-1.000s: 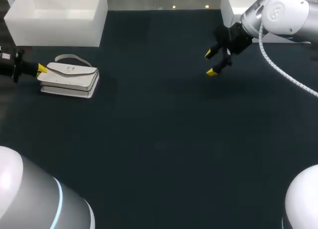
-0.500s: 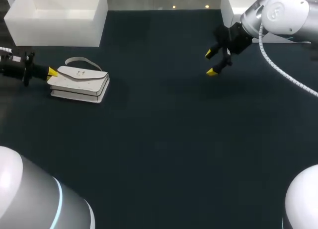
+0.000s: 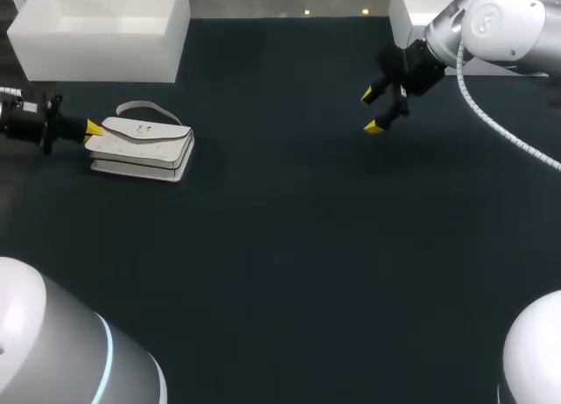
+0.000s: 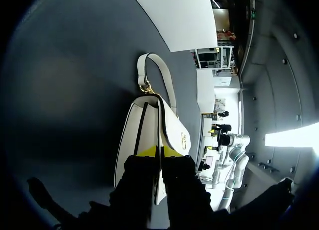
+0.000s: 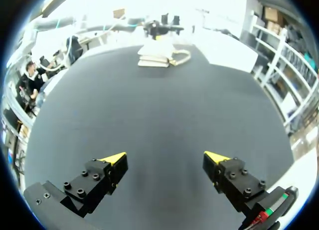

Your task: Pick up the bag, open it, inspect its contents, close it, and place it on the opposite side

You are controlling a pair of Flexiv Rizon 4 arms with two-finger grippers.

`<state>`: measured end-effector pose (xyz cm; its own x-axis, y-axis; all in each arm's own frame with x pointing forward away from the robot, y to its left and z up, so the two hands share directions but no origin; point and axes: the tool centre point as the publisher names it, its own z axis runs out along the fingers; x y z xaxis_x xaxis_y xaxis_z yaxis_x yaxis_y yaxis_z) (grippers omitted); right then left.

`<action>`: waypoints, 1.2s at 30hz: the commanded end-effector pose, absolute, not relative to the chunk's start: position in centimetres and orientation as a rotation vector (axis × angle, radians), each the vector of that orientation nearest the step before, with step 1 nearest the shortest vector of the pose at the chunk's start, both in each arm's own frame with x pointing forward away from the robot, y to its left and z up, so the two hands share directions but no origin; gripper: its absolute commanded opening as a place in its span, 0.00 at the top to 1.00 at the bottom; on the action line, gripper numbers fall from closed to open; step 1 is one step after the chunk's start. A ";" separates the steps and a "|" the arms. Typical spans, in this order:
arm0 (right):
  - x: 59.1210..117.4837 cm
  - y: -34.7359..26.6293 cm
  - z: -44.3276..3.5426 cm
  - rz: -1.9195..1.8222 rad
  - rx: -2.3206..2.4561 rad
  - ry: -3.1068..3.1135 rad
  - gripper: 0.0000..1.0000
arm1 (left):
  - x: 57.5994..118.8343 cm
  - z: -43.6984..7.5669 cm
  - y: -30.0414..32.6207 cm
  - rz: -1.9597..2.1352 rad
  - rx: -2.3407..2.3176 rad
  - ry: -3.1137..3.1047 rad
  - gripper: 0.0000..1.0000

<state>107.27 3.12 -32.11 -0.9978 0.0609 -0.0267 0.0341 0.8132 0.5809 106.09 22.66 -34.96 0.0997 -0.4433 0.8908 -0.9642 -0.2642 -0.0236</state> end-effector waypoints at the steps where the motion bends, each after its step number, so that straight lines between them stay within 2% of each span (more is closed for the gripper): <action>1: 107.4 3.1 -32.2 0.948 0.075 2.951 0.00 | 105.6 -34.9 21.9 1.259 1.896 -1.304 1.00; 24: 107.4 3.1 -32.2 0.948 0.075 2.951 0.00 | 103.2 -35.7 11.6 1.517 2.116 -1.139 1.00; 36: 107.4 3.1 -32.2 0.948 0.075 2.951 0.00 | 103.8 -35.1 6.9 1.480 2.060 -1.194 1.00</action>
<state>107.28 3.11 -32.11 -0.9978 0.0607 -0.0265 0.0340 0.8131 0.5811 103.83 7.79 -35.21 0.1060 -0.4299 0.8966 -0.9163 -0.3924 -0.0798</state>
